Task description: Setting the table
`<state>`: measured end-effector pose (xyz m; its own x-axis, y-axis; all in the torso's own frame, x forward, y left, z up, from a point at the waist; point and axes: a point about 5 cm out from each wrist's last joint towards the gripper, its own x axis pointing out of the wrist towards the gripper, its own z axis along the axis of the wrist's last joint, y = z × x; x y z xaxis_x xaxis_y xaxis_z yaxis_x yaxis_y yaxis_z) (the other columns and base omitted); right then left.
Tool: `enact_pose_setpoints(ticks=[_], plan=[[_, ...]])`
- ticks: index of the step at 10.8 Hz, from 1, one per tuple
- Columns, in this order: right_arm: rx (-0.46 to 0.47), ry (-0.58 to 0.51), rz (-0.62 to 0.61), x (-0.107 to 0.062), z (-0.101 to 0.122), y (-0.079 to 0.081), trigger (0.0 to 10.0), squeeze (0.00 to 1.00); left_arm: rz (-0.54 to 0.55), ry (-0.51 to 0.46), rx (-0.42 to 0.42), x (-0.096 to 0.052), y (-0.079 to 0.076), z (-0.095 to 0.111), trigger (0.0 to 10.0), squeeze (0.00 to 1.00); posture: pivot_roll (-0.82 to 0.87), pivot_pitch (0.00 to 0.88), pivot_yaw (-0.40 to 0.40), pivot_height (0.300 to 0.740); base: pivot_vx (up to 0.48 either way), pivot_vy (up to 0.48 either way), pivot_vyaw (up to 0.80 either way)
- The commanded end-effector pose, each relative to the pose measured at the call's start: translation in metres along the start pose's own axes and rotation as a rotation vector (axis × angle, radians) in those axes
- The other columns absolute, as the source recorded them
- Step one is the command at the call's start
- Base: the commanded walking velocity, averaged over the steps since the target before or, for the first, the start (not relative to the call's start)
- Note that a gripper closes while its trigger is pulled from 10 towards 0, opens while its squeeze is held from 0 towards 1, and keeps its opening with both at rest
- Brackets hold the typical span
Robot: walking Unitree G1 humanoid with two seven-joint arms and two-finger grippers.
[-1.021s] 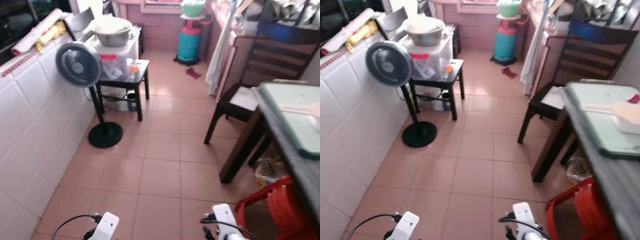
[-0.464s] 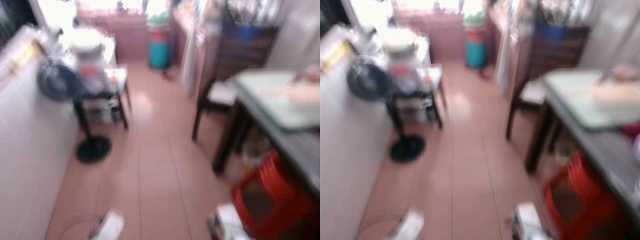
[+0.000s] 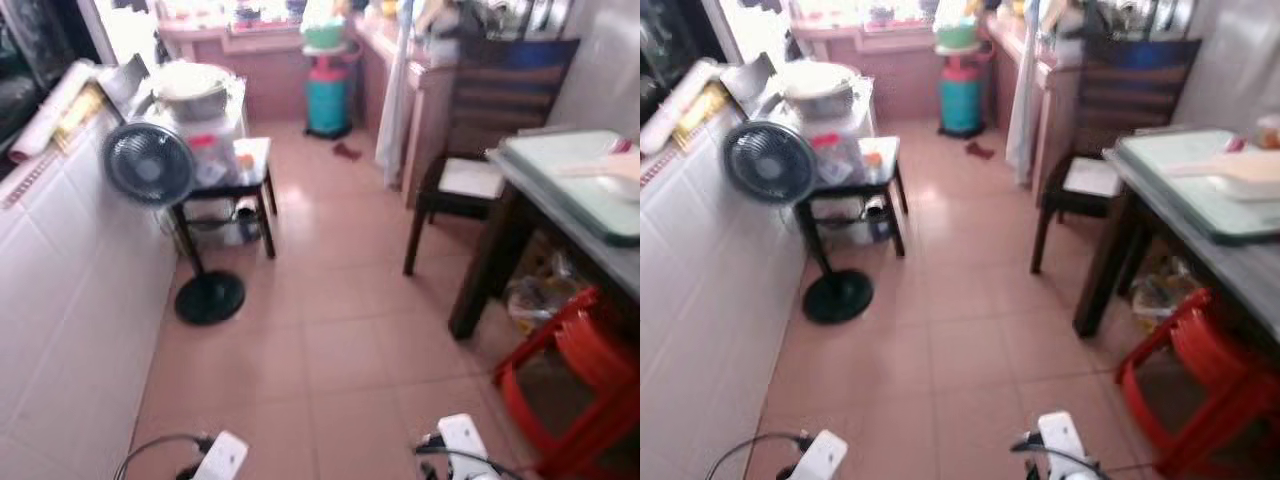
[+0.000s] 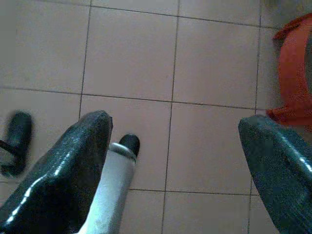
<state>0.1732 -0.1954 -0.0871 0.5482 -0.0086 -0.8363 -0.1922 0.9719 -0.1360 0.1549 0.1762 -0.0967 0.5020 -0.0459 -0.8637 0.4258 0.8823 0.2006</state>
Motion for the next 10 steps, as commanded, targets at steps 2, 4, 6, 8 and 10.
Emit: enact_pose_setpoints(ticks=[2,4,6,8,10], plan=[[-0.017,-0.037,0.022,0.002,0.011,0.007,10.0,0.0,0.011,0.005,0.004,-0.001,0.009,-0.004,10.0,0.0,-0.07,0.0,0.013,0.74,0.0,0.0,0.8],[-0.02,-0.04,0.025,0.002,0.013,0.007,10.0,0.0,0.016,0.006,-0.021,-0.002,0.01,-0.005,10.0,0.0,-0.07,0.0,0.012,0.74,0.0,0.0,0.8],[-0.027,-0.04,0.03,0.002,0.013,0.008,10.0,0.0,0.039,0.007,-0.051,-0.003,0.016,-0.006,10.0,0.0,-0.07,0.0,0.013,0.74,0.0,0.0,0.34],[-0.04,-0.034,0.037,0.002,0.01,0.009,10.0,0.0,0.038,0.014,-0.038,-0.003,0.018,-0.008,10.0,0.0,-0.07,0.0,0.017,0.74,0.0,0.0,0.0],[-0.052,-0.034,0.042,0.002,0.009,0.01,10.0,0.0,0.021,0.02,-0.035,-0.004,0.018,-0.011,10.0,0.0,-0.08,0.0,0.02,0.74,0.154,0.0,0.0]])
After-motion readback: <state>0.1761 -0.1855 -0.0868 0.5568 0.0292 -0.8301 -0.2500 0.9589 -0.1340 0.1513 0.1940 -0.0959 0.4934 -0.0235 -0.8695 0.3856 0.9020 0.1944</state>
